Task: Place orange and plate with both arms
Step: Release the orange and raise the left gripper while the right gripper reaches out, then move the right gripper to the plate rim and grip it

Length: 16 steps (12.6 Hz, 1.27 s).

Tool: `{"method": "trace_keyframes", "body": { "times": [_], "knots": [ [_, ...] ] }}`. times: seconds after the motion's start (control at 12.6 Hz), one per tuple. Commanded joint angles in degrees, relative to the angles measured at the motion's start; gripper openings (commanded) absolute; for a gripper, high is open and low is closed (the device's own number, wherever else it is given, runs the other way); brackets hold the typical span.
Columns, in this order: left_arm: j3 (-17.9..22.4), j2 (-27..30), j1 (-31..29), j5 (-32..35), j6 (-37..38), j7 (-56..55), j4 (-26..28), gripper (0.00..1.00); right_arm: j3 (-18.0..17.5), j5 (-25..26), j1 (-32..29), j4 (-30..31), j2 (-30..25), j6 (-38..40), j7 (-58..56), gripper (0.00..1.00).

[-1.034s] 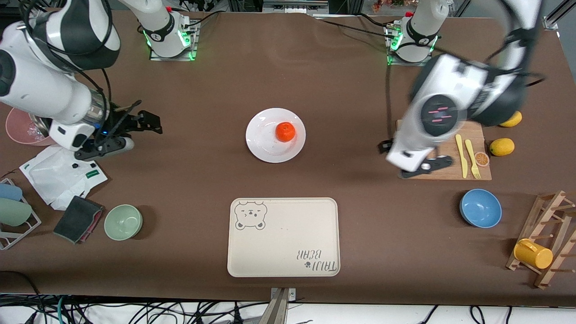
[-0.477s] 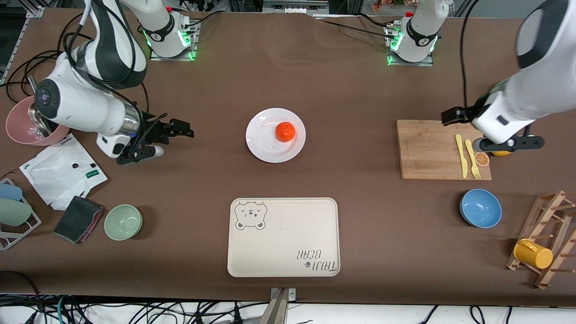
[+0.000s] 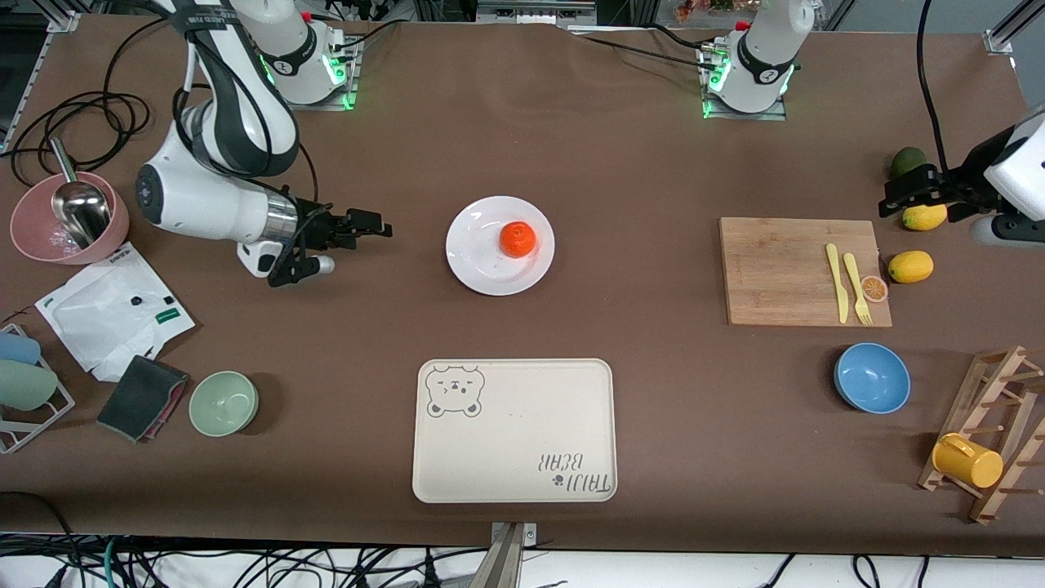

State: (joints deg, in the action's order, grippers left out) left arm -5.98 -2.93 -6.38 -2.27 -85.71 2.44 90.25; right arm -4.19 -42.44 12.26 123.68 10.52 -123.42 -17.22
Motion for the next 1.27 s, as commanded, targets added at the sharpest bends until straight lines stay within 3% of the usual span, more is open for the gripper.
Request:
{"method": "trace_keyframes", "body": {
  "times": [0.0, 0.32, 0.48, 1.19],
  "knots": [
    [-0.2, 3.3, 1.5, 0.8, -2.0, 0.8, 4.7, 1.00, -2.0, -7.6, -0.3, 4.3, 0.5, -3.8, -7.6, 1.00],
    [0.4, 3.2, 5.9, 2.2, -3.5, 0.8, 4.7, 1.00, -2.6, -18.9, -0.3, 6.7, 4.7, -4.5, -19.5, 1.00],
    [0.1, 3.0, 7.4, 7.3, -3.1, 0.5, 4.1, 1.00, -2.7, -25.6, -0.2, 7.1, 7.3, -4.5, -26.3, 1.00],
    [0.3, 2.2, 6.0, 4.7, -2.4, -1.1, 2.9, 1.00, -8.7, -40.7, -0.1, 6.6, 14.3, -11.5, -34.0, 0.99]
  ]
}}
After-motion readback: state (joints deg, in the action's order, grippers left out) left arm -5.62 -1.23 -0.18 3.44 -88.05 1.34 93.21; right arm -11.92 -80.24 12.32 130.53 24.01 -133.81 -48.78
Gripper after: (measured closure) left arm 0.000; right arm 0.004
